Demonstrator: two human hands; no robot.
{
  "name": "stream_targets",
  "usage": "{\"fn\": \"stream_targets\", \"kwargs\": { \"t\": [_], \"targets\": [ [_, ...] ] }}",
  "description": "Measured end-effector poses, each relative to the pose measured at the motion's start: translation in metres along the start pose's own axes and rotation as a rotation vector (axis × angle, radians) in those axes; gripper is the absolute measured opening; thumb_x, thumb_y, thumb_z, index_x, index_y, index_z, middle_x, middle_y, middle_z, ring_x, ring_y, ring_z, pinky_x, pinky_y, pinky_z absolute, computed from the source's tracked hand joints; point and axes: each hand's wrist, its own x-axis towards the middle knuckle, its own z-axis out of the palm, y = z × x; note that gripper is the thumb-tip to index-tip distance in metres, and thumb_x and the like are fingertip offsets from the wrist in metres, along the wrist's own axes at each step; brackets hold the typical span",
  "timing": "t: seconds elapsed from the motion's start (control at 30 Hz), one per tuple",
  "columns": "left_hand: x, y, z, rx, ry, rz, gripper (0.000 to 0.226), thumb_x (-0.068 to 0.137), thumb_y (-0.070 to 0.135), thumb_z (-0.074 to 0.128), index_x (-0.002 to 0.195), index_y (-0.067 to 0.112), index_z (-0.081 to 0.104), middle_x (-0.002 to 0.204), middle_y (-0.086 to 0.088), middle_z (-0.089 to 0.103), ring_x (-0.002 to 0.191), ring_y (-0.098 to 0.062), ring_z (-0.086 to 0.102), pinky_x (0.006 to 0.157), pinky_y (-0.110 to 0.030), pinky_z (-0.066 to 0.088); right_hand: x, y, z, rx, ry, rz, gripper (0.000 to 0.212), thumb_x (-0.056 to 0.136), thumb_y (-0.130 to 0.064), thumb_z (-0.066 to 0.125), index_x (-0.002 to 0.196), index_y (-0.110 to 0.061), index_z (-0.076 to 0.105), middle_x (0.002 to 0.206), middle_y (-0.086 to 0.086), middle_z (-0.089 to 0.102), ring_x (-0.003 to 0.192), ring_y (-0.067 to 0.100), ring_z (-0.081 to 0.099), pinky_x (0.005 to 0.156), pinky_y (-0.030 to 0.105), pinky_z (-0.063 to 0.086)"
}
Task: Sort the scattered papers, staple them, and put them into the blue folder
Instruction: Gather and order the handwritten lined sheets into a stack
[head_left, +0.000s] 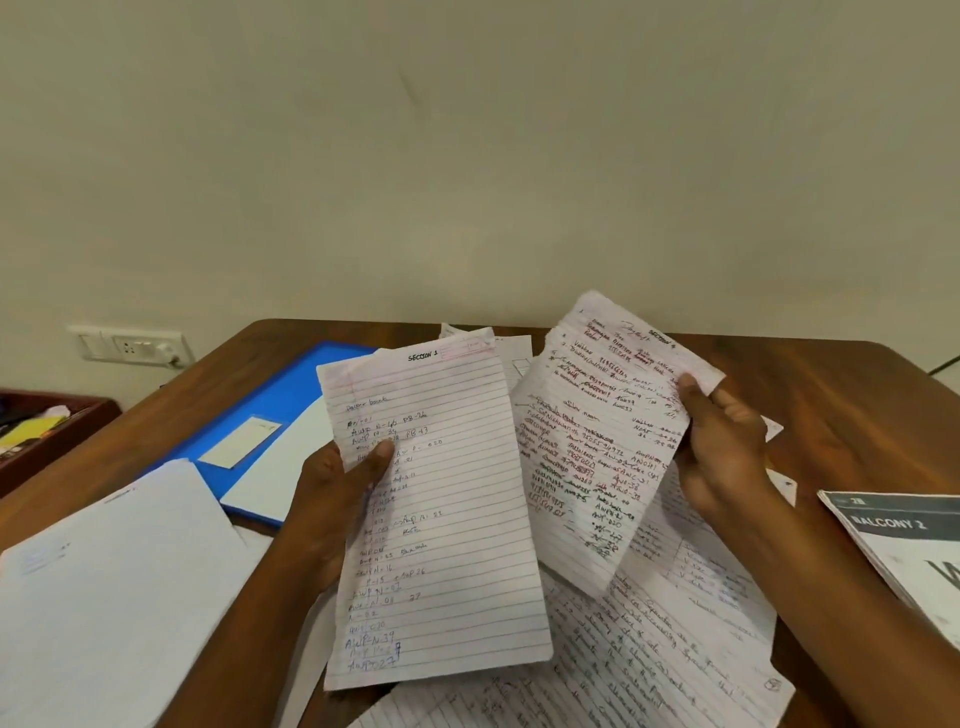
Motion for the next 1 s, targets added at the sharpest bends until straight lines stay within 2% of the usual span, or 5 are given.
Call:
{"fn": "stream_targets", "kwargs": {
  "t": [0.17, 0.33, 0.6, 0.87, 1.0],
  "targets": [
    [0.000, -0.001, 0.000, 0.003, -0.002, 0.003, 0.014, 0.101, 0.023, 0.064, 0.114, 0.017, 0.065, 0.096, -0.001, 0.082, 0.075, -0.018, 0.079, 0.054, -0.020, 0.057, 0.003, -0.003, -0.002, 0.023, -0.053, 0.125, 0.026, 0.098, -0.012, 0.068, 0.121, 0.001, 0.067, 0.115, 0.018, 0.076, 0.107, 0.033, 0.075, 0.100, 0.054, 0.056],
    [0.000, 0.000, 0.001, -0.006, -0.027, -0.014, 0.022, 0.100, 0.025, 0.066, 0.119, 0.013, 0.066, 0.102, -0.006, 0.082, 0.081, -0.025, 0.080, 0.058, -0.026, 0.061, -0.006, -0.007, 0.003, -0.182, -0.236, 0.241, 0.042, 0.094, -0.009, 0.072, 0.129, 0.013, 0.060, 0.113, 0.025, 0.075, 0.112, 0.043, 0.071, 0.104, 0.060, 0.051],
    [-0.002, -0.004, 0.006, 0.054, -0.051, -0.041, 0.026, 0.100, 0.027, 0.067, 0.121, 0.013, 0.066, 0.101, -0.004, 0.082, 0.084, -0.026, 0.080, 0.059, -0.026, 0.061, -0.019, -0.010, 0.012, -0.326, -0.360, 0.187, 0.015, 0.097, -0.016, 0.071, 0.100, -0.002, 0.074, 0.100, 0.016, 0.080, 0.083, 0.025, 0.078, 0.062, 0.033, 0.062],
    [-0.001, -0.009, 0.010, 0.063, -0.100, -0.019, 0.027, 0.098, 0.026, 0.068, 0.121, 0.012, 0.065, 0.105, -0.006, 0.082, 0.090, -0.032, 0.080, 0.064, -0.031, 0.064, -0.029, -0.009, 0.018, -0.311, -0.407, 0.156, 0.022, 0.100, -0.021, 0.065, 0.112, -0.004, 0.074, 0.108, 0.013, 0.079, 0.096, 0.028, 0.077, 0.082, 0.040, 0.062],
    [-0.002, -0.010, 0.013, 0.047, -0.123, -0.030, 0.037, 0.092, 0.030, 0.070, 0.125, 0.012, 0.066, 0.110, -0.007, 0.081, 0.096, -0.032, 0.079, 0.083, -0.049, 0.064, -0.041, -0.004, 0.024, -0.281, -0.465, 0.159, 0.027, 0.103, -0.022, 0.061, 0.121, -0.004, 0.072, 0.115, 0.013, 0.078, 0.109, 0.030, 0.075, 0.094, 0.045, 0.059]
  ]
}}
